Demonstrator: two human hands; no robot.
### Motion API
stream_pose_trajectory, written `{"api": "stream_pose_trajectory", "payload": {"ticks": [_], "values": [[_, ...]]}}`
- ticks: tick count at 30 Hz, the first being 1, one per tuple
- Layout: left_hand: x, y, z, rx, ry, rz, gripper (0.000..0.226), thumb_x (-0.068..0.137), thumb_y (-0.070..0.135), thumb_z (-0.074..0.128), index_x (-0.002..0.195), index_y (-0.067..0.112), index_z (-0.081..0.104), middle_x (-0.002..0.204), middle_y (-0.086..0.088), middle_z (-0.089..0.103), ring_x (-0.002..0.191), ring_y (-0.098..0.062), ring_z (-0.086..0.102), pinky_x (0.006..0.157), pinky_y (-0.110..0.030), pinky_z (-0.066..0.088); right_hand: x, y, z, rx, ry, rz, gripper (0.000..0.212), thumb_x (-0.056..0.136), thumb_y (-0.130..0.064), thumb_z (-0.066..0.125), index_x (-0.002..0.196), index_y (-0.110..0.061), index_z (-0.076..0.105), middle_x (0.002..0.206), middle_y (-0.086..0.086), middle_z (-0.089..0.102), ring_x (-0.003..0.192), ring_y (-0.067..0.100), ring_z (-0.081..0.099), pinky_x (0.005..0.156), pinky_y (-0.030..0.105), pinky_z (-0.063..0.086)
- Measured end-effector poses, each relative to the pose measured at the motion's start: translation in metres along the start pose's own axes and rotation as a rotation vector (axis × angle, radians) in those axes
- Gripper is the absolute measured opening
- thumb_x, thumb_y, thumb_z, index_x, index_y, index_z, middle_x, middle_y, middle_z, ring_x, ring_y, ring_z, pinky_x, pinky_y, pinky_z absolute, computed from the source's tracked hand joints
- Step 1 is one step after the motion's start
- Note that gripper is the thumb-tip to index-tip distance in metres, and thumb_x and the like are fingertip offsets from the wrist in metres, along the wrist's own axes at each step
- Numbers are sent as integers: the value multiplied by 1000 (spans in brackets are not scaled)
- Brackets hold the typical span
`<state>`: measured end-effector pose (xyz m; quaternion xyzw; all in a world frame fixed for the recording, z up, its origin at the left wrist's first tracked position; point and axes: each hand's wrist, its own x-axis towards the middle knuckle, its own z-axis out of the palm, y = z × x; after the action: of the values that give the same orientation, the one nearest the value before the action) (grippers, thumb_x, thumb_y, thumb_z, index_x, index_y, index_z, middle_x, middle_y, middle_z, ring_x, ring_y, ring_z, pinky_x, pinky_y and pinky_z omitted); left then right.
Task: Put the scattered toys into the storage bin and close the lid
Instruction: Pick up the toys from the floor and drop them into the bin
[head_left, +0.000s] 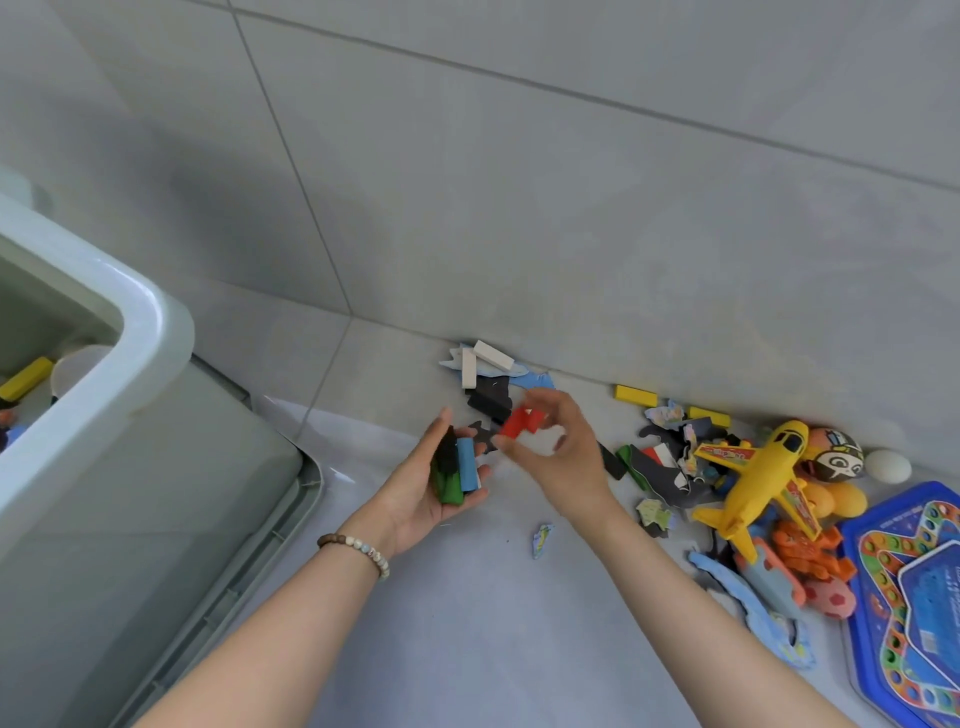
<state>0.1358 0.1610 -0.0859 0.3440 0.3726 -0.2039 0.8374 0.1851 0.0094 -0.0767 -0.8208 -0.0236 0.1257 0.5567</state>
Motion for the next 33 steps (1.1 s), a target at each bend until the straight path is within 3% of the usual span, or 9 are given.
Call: {"api": "stream_pose_trajectory", "payload": {"ticks": [3,5,8,13,19,21,24,30,33], "values": [[2,5,4,-25,-63,-8,49,85,53,53,112,12,61,99,-6,69,91,-17,65,69,-31,58,-1,-14,6,-19,-308,-23,55,71,-17,81,120,-25,56,113,-24,56,94,-15,49,77,0,35],[4,9,5,-34,-30,4,40,87,40,58,114,11,59,96,-6,69,83,-15,66,61,-27,58,10,-11,6,63,-174,68,46,73,-20,80,113,-26,58,110,-19,58,94,-10,52,75,4,39],[8,14,3,-70,32,21,38,88,29,60,120,11,53,101,-8,64,87,-17,64,56,-25,57,34,6,0,42,185,239,42,75,-25,78,110,-19,57,116,0,57,98,17,56,79,23,45],[9,14,-2,-59,42,36,49,82,30,64,124,11,52,104,-10,63,91,-18,64,55,-25,56,54,19,8,-173,169,410,61,75,-36,76,124,-11,49,121,9,51,96,17,50,80,26,42],[7,16,-9,-50,47,46,42,86,29,62,123,12,53,114,-13,62,95,-19,64,57,-26,56,61,14,13,-256,186,481,52,80,-17,69,126,-10,45,114,9,58,101,25,57,77,27,42],[6,16,-11,-61,53,47,35,86,28,61,117,14,55,110,-11,64,95,-20,64,57,-26,57,61,16,8,-133,211,519,47,79,-12,70,121,-9,49,106,8,61,95,26,59,80,31,49],[3,16,-12,-57,49,47,30,86,28,62,112,15,57,103,-8,66,93,-18,65,56,-26,56,58,18,-1,285,197,603,37,77,-4,72,111,-3,56,105,16,64,85,27,60,82,39,54],[-2,16,-18,-88,61,49,32,85,27,63,113,14,58,103,-9,64,95,-19,64,57,-27,57,36,4,-23,958,-122,628,21,88,-8,54,107,-6,63,90,8,64,81,18,58,67,25,57],[-3,18,-20,-78,65,53,32,85,27,63,113,13,57,104,-9,63,96,-20,64,58,-27,57,37,-5,-22,904,-235,652,25,80,-15,60,104,-8,60,81,4,59,71,17,55,63,27,51]]}}
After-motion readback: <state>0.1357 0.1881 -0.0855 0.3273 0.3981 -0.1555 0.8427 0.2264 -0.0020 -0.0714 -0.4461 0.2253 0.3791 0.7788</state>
